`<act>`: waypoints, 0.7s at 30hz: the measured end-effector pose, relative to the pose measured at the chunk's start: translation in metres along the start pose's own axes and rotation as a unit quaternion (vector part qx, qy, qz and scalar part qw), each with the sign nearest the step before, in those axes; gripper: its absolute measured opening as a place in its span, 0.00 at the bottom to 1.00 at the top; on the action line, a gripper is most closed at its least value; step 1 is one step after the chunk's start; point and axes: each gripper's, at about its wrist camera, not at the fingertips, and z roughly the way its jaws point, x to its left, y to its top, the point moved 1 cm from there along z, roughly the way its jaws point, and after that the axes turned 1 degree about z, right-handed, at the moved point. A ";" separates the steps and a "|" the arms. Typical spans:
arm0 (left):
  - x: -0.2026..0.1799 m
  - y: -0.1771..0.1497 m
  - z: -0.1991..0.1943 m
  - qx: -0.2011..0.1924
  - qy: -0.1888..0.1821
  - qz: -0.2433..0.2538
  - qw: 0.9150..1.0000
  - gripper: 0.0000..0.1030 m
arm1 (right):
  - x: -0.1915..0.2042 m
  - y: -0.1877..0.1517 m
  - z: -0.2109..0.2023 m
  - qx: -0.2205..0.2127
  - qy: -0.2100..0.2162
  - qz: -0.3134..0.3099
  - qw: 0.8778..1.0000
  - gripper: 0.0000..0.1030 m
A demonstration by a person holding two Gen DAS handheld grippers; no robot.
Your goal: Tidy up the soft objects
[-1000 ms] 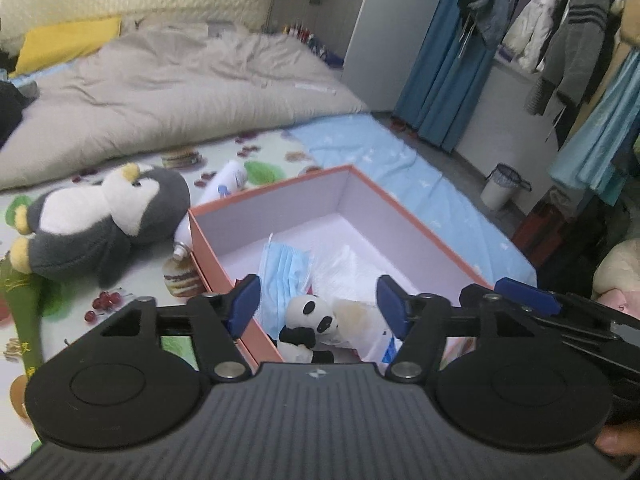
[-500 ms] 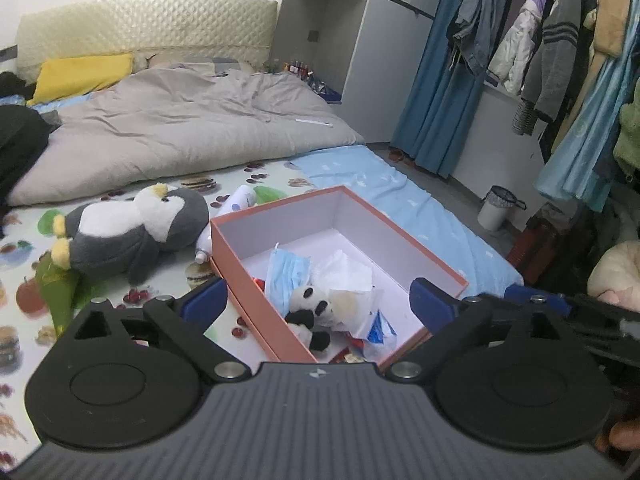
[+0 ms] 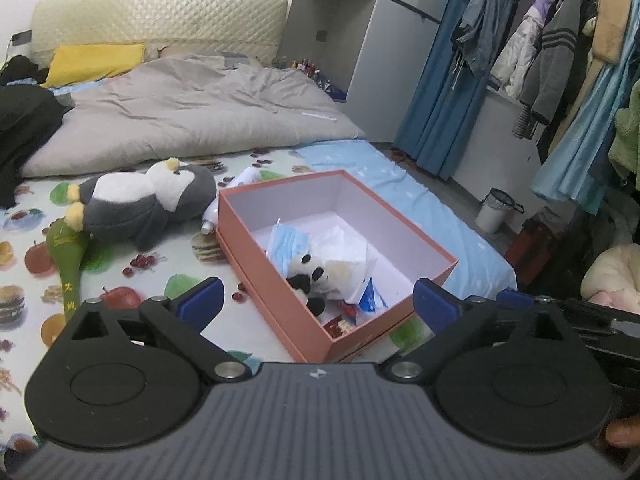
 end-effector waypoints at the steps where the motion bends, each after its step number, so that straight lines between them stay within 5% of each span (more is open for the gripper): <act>1: 0.000 -0.001 0.000 0.001 0.003 0.000 1.000 0.99 | 0.000 -0.002 0.001 0.003 -0.001 -0.002 1.000 0.53; 4: -0.001 -0.004 0.000 0.000 0.016 0.005 1.000 0.99 | -0.002 -0.004 0.005 0.015 -0.002 -0.006 1.000 0.58; 7: 0.000 -0.005 -0.001 0.000 0.017 0.003 1.000 0.99 | -0.010 0.001 0.006 0.010 -0.024 -0.009 1.000 0.98; 8: 0.000 -0.004 0.000 0.000 0.019 0.004 1.000 0.99 | -0.013 0.003 0.003 0.003 -0.031 -0.006 0.999 1.00; 21: -0.003 0.001 0.002 0.006 0.037 0.006 0.999 1.00 | -0.013 0.001 0.001 0.000 -0.024 -0.002 1.000 1.00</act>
